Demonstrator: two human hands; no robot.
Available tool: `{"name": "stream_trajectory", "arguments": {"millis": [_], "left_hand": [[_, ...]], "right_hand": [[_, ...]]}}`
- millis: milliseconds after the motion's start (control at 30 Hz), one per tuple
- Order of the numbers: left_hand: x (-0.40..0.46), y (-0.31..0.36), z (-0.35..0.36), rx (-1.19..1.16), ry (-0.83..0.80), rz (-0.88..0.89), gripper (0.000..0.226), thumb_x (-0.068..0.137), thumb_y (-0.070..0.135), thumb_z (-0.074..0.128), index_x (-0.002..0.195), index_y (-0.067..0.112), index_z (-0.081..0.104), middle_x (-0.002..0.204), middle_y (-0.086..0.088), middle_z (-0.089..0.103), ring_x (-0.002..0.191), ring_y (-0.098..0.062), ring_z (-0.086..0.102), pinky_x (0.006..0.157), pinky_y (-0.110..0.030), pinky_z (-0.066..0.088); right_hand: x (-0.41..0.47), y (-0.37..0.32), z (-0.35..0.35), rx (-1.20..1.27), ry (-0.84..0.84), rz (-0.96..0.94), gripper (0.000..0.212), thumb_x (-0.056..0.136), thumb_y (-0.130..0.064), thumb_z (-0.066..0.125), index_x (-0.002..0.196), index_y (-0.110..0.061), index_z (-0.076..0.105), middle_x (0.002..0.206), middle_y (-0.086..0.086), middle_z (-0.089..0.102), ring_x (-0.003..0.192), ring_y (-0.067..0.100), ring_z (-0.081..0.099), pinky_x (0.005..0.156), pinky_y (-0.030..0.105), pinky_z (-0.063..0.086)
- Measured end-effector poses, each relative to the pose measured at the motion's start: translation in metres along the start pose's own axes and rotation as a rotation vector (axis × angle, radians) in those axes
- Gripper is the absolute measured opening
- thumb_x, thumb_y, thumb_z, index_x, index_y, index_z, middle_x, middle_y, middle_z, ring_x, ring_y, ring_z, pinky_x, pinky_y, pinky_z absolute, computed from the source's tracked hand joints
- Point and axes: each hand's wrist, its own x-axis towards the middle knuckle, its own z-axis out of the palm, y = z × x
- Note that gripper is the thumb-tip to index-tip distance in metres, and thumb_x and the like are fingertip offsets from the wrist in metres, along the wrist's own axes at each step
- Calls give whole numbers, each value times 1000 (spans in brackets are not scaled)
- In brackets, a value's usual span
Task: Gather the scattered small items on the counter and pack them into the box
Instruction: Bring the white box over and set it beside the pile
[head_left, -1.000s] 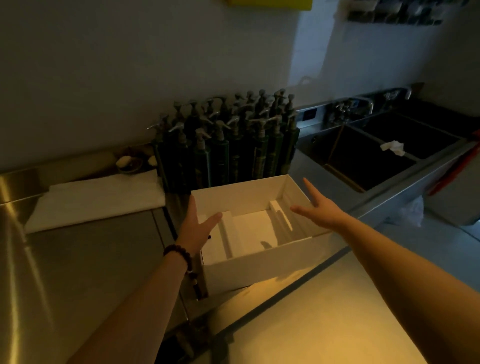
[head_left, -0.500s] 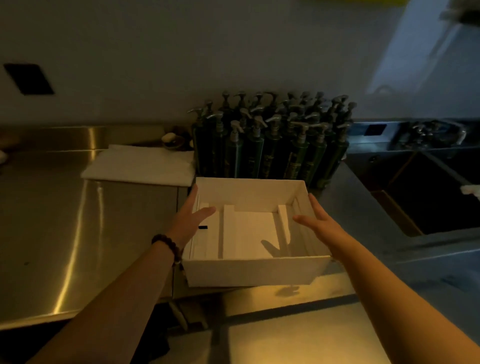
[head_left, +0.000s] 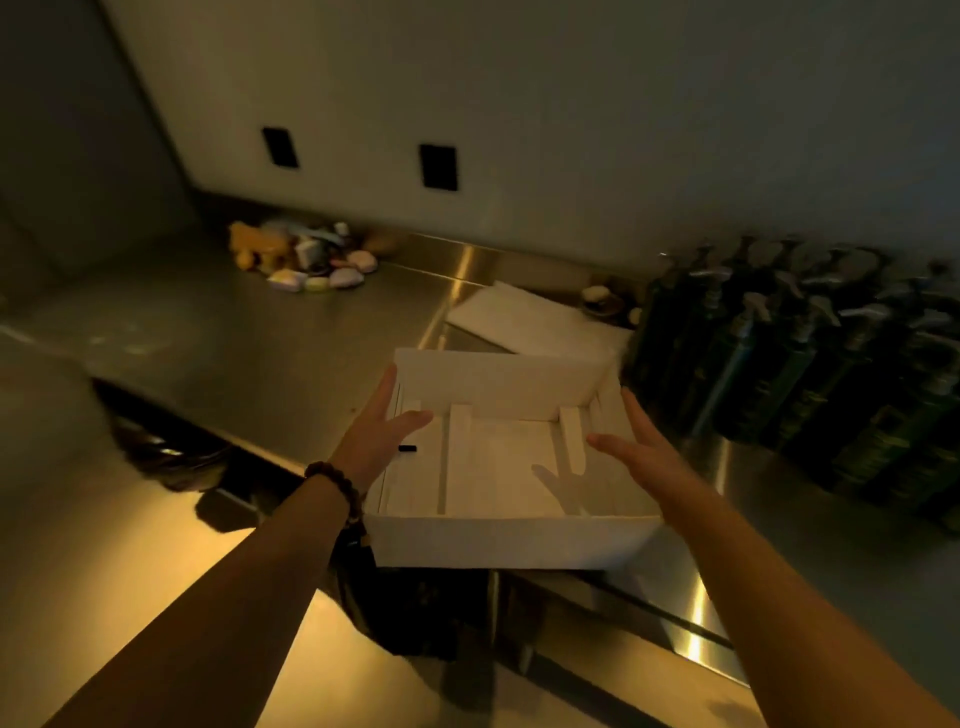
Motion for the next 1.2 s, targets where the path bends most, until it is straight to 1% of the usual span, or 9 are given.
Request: {"name": "stream_trajectory", "arguments": {"millis": [100, 267, 367, 533, 667, 833, 900, 1033, 1200], "left_hand": [[-6, -3, -50, -32, 85, 16, 75, 86, 23, 62, 145, 39, 19, 141, 1, 43, 123, -23, 48, 100, -52, 41], [-4, -12, -127, -45, 161, 35, 65, 85, 27, 64, 134, 52, 30, 133, 2, 49, 117, -22, 52, 95, -55, 44], [18, -24, -178, -58, 189, 19, 75, 86, 22, 62, 144, 43, 18, 141, -1, 43, 122, -24, 48, 100, -56, 40], [72, -46, -275, -54, 151, 2, 86, 81, 28, 67, 144, 47, 11, 146, -1, 37, 124, -23, 45, 101, -52, 38], [118, -54, -343, -17, 125, -37, 91, 80, 32, 68, 144, 46, 5, 151, -1, 27, 128, -25, 37, 90, -35, 39], [169, -55, -399, 16, 87, -34, 94, 78, 37, 69, 146, 42, 4, 154, 2, 19, 120, -10, 31, 89, -31, 32], [189, -55, -411, 39, 74, -52, 94, 79, 37, 69, 145, 42, 3, 154, 2, 18, 126, -14, 30, 89, -31, 31], [228, -57, -422, 65, 11, -70, 93, 80, 37, 68, 146, 43, 2, 155, 2, 15, 134, -22, 27, 88, -31, 31], [280, -63, -422, 22, -97, -59, 91, 81, 35, 67, 146, 39, 4, 153, -1, 21, 124, -17, 33, 87, -32, 34]], "right_hand": [[26, -25, 46, 6, -148, -45, 89, 79, -41, 71, 143, -54, 11, 150, -11, 30, 132, 19, 37, 98, 38, 36], [62, -66, 127, 9, -296, -132, 83, 83, -24, 69, 148, -41, 19, 146, -6, 39, 118, 12, 44, 86, 30, 41], [84, -86, 178, -3, -306, -134, 84, 85, -20, 67, 149, -36, 17, 150, 1, 36, 129, 20, 41, 102, 43, 39], [121, -114, 269, 26, -265, -96, 85, 85, -18, 66, 150, -36, 13, 153, 1, 29, 129, 19, 39, 95, 35, 37], [145, -136, 332, 11, -212, -70, 84, 87, -20, 65, 149, -37, 11, 153, 4, 28, 128, 21, 39, 92, 35, 35], [173, -159, 382, 9, -130, -37, 84, 87, -20, 65, 149, -38, 10, 154, 5, 27, 133, 27, 36, 93, 37, 34], [183, -165, 394, 7, -96, -20, 86, 86, -20, 66, 149, -39, 10, 154, 5, 27, 133, 26, 36, 87, 34, 34], [204, -164, 409, -1, -26, -25, 82, 85, -21, 67, 143, -46, 16, 151, 4, 32, 110, 12, 48, 83, 30, 38], [237, -163, 408, -48, 43, 48, 84, 85, -28, 66, 148, -40, 12, 153, 4, 28, 133, 32, 37, 101, 51, 35]]}}
